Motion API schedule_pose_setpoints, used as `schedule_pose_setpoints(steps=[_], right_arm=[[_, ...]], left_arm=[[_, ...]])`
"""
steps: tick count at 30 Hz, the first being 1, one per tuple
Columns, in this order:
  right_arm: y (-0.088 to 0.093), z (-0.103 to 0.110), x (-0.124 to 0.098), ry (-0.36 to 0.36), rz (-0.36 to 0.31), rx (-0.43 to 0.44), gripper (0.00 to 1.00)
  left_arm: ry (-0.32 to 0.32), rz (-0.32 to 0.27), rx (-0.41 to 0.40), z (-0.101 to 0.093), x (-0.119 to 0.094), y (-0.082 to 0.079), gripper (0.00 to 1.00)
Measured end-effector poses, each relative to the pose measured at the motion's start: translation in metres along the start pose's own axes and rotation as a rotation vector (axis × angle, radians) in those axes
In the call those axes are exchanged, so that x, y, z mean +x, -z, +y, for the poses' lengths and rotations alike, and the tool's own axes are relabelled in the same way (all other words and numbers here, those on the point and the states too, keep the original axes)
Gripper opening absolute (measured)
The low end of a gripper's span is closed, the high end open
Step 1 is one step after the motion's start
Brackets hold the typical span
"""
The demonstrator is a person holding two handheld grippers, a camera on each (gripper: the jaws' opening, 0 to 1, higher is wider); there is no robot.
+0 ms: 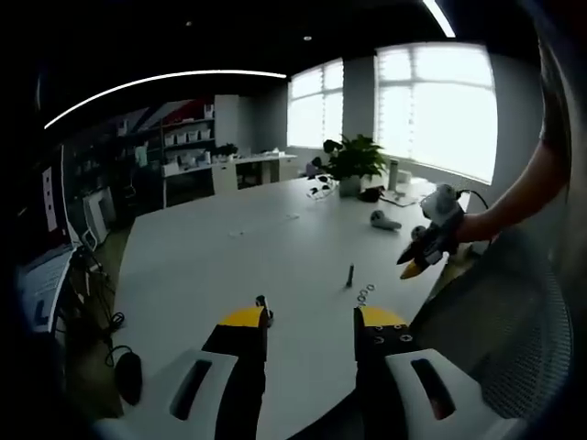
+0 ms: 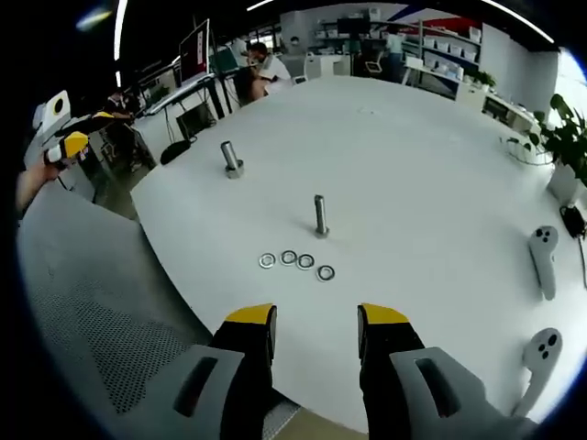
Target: Place the washer onto the threaded stud by aligning its center hole with the stud, sliding it down to the base, and recovering from edge contact or off-axis alignment until the washer reaches the visible bottom stop.
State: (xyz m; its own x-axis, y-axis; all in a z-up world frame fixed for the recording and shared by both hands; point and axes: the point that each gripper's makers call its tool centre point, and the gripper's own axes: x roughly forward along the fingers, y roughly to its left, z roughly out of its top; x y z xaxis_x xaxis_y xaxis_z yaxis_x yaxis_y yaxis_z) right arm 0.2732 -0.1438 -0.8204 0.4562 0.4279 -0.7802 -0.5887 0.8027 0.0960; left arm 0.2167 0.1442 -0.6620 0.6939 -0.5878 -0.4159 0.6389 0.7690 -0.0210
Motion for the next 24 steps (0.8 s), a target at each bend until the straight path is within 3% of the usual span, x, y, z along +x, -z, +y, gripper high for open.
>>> schedule_pose_setpoints(steps=[4,9,13,17,24], right_arm=[[0.002,-0.003,0.011,-0.013,0.022,-0.008,0.38],[-0.002,-0.001,0.019,-0.034,0.034,-0.088,0.37],[0.001,-0.004,0.03,-0.058,0.069,-0.094,0.37],[-0.004,-0.003,0.035,-0.059,0.055,-0.101,0.36],[0.008,-0.004,0.046,-0.063,0.109,-0.105,0.35]], left_arm=[[0.011,0.016,0.022,-0.003,0.002,0.003,0.36],[0.003,0.032,0.026,-0.002,0.002,0.005,0.35],[-0.006,0.031,0.019,0.001,0.002,0.005,0.35],[-0.006,0.044,0.023,0.0,0.003,0.008,0.35],[-0.019,0.044,0.013,0.004,0.002,0.008,0.34]])
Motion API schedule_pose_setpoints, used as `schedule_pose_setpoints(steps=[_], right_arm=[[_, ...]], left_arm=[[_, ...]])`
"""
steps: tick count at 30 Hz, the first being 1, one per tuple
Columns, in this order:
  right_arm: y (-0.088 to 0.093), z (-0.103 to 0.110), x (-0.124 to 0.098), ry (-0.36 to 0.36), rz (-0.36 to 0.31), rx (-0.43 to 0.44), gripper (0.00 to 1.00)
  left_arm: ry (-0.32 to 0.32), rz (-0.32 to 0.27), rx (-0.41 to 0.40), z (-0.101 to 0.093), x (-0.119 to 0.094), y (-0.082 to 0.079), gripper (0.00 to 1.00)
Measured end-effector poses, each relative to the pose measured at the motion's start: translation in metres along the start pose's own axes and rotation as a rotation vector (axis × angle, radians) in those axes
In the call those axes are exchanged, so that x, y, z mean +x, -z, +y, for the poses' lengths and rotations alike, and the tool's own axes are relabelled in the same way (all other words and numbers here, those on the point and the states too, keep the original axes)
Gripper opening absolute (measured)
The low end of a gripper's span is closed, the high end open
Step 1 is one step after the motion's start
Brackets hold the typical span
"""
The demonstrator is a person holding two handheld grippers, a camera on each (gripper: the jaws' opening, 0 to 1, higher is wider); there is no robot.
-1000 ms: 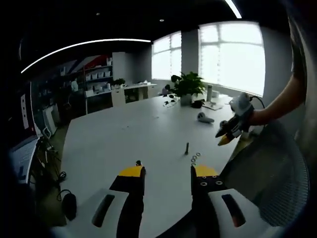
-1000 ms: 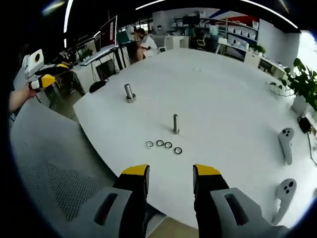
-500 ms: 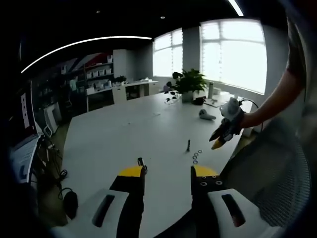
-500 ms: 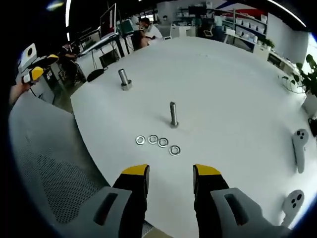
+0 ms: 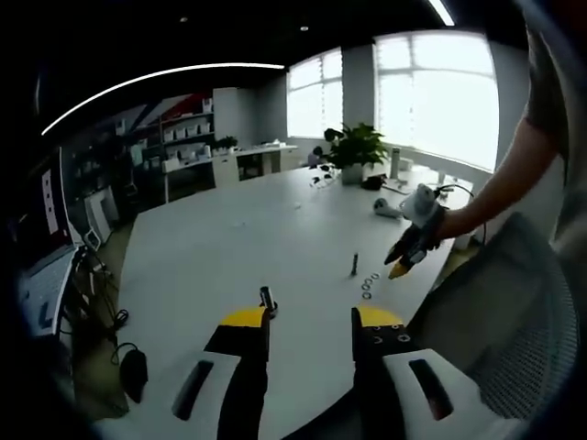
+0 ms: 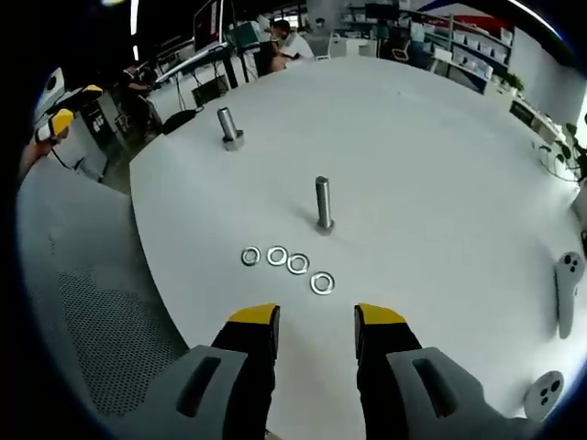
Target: Place the washer onto the threaded stud by aligning its center hole with the stud, sliding it down to the base, and recovering from edge contact or off-axis alignment until the washer reaches the visible bottom stop.
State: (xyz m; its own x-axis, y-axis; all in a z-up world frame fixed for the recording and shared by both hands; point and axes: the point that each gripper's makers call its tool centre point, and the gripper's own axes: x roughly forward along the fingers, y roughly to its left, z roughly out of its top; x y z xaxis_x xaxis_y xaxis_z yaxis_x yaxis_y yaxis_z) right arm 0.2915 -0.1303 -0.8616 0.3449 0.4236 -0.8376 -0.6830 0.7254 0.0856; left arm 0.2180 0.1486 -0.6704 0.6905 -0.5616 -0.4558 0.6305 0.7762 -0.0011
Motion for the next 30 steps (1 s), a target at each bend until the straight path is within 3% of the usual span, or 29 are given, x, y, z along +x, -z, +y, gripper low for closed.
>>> schedule_pose_setpoints(steps=[4,8,30], right_arm=[[0.002,0.0,0.002,0.005,0.02,-0.036,0.34],[0.001,0.003,0.005,-0.024,0.014,-0.021,0.34],[-0.002,0.0,0.016,-0.034,0.066,-0.129,0.31]], left_arm=[[0.006,0.004,0.01,-0.001,0.001,0.001,0.33],[0.022,0.016,0.077,-0.011,0.002,0.001,0.33],[0.009,0.035,0.068,-0.007,0.003,0.005,0.33]])
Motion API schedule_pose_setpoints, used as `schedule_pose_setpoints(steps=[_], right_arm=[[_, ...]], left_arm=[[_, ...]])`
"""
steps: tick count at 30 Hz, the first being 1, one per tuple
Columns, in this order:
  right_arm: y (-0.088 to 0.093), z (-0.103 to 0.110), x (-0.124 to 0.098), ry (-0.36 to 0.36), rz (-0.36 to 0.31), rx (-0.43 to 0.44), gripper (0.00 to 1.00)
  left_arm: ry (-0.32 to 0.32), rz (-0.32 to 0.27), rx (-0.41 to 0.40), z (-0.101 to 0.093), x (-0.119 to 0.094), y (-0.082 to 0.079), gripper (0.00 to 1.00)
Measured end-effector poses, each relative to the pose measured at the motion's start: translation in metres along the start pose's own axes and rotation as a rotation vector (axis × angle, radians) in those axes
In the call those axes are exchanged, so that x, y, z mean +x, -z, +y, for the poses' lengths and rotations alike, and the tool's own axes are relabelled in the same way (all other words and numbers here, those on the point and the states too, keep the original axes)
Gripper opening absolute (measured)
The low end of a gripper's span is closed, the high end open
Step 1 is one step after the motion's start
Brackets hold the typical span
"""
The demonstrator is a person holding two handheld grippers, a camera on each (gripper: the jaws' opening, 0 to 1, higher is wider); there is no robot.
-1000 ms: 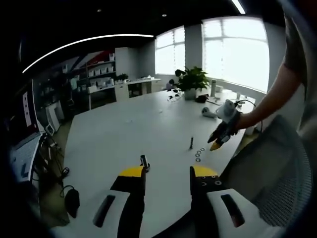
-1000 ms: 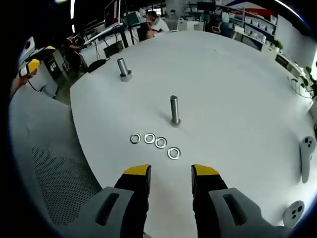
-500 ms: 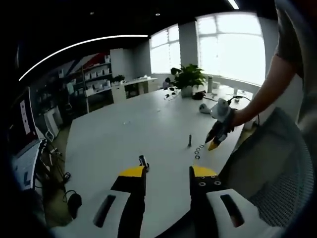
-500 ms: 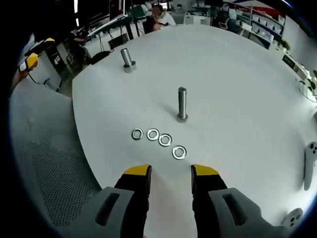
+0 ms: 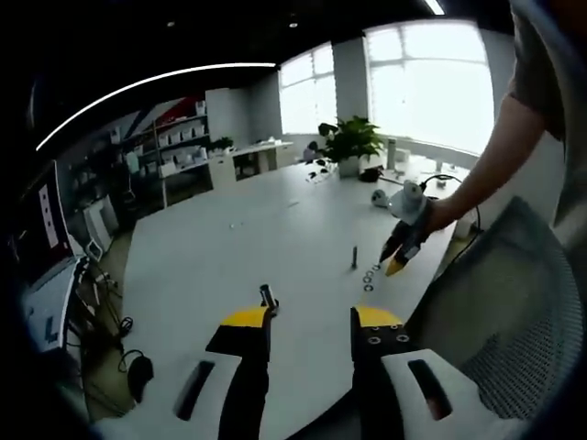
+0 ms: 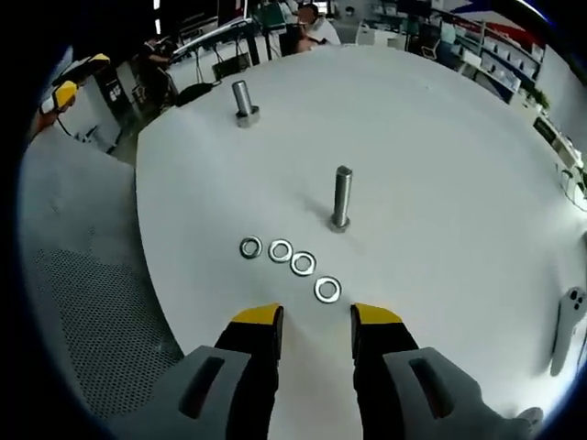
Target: Place the washer onto the threaded stud by aligning its center hole with the stud, sliding it down to the base, and recovering from edge contact or off-axis alignment until the washer reaches the visible bottom stop.
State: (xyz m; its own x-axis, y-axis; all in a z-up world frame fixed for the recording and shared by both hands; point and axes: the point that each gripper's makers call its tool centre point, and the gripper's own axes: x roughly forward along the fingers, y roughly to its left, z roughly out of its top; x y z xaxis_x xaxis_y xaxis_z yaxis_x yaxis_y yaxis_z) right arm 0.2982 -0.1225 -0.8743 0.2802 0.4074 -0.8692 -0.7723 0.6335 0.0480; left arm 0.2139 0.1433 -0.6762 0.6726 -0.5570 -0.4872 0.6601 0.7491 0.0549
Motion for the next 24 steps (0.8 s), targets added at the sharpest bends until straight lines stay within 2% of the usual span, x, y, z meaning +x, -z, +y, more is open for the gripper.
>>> schedule_pose_setpoints(steps=[5,9,14,21,24], right_arm=[[-0.0031,-0.0026,-0.0003,-0.011,0.015,0.013,0.28],[-0.0023,-0.0049,0.001,-0.008,0.03,-0.034,0.25],[-0.0051,-0.0038,0.0028,-0.021,0.021,-0.045,0.24],[-0.0074,-0.0056,0.0043,-0.046,0.087,-0.099,0.21],[-0.0093,-0.0053,0.0048,-0.054,0.092,-0.114,0.2]], left_arm=[[0.004,0.013,0.024,-0.0018,0.0004,0.0018,0.31],[-0.002,0.015,0.02,0.0002,0.0001,0.0023,0.31],[-0.004,0.02,0.027,0.0001,0.0001,0.0031,0.31],[-0.011,0.012,0.015,0.0025,-0.0008,0.0022,0.31],[-0.009,0.011,0.018,0.0019,-0.0008,0.0018,0.31]])
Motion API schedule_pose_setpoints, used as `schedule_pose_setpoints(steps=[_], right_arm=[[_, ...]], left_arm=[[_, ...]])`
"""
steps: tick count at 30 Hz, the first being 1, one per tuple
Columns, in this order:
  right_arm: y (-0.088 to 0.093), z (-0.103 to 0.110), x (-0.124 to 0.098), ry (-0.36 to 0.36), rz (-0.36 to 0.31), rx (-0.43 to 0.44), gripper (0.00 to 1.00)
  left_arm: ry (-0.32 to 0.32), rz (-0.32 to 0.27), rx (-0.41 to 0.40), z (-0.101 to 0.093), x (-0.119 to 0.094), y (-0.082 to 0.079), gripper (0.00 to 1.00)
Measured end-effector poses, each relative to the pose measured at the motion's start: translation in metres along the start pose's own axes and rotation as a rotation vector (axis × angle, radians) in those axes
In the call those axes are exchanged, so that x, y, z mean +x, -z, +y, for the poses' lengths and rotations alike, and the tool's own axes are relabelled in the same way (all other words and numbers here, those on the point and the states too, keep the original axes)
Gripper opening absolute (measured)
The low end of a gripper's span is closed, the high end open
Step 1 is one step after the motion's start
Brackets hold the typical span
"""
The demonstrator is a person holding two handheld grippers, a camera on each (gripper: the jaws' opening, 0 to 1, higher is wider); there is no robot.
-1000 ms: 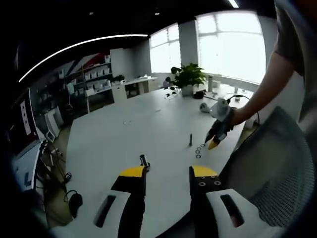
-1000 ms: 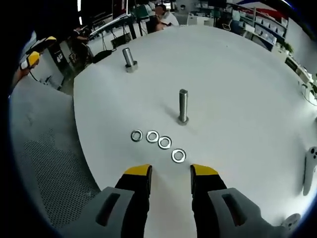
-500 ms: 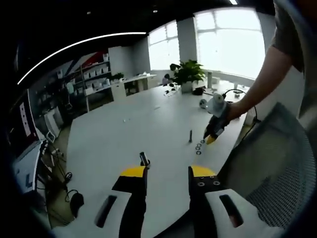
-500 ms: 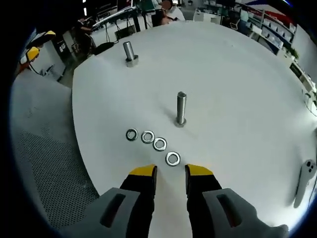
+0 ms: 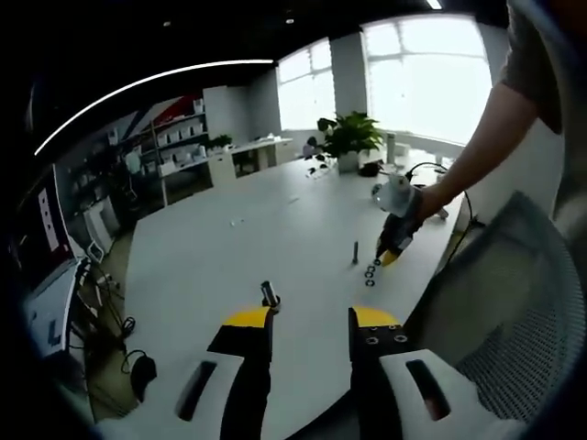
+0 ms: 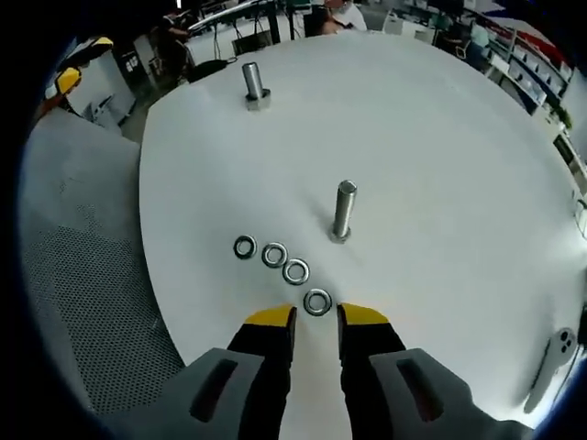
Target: Place the washer onto the threaded stud by aligning its center hole with the stud, sliding it down to the base, and recovering from edge contact or off-axis alignment until the washer reaches the visible bottom stop.
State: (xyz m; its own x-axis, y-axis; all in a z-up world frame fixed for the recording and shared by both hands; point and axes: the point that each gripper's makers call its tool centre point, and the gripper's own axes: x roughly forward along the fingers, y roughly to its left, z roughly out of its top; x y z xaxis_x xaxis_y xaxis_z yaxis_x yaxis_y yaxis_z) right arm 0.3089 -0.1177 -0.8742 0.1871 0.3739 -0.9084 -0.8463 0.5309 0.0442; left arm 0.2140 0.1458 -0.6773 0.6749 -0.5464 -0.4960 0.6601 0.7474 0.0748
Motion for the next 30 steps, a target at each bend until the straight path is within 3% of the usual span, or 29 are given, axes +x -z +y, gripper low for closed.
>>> schedule_pose_setpoints(steps=[3,9,20,30], right_arm=[[-0.0008,0.0,0.0015,-0.007,0.011,-0.009,0.2],[0.0005,0.0017,0.0014,-0.021,0.126,-0.137,0.2],[0.0009,-0.0026,0.0036,-0.035,0.224,-0.197,0.16],[0.0009,-0.0021,0.0027,-0.073,0.274,-0.138,0.18]], left_arm=[[0.003,0.003,0.001,-0.0009,0.0002,0.0004,0.31],[-0.005,0.002,-0.003,0.0012,-0.0004,0.0007,0.31],[-0.008,0.003,-0.001,0.0015,-0.0003,0.001,0.31],[-0.015,0.012,0.006,0.0028,-0.0001,0.0022,0.3]])
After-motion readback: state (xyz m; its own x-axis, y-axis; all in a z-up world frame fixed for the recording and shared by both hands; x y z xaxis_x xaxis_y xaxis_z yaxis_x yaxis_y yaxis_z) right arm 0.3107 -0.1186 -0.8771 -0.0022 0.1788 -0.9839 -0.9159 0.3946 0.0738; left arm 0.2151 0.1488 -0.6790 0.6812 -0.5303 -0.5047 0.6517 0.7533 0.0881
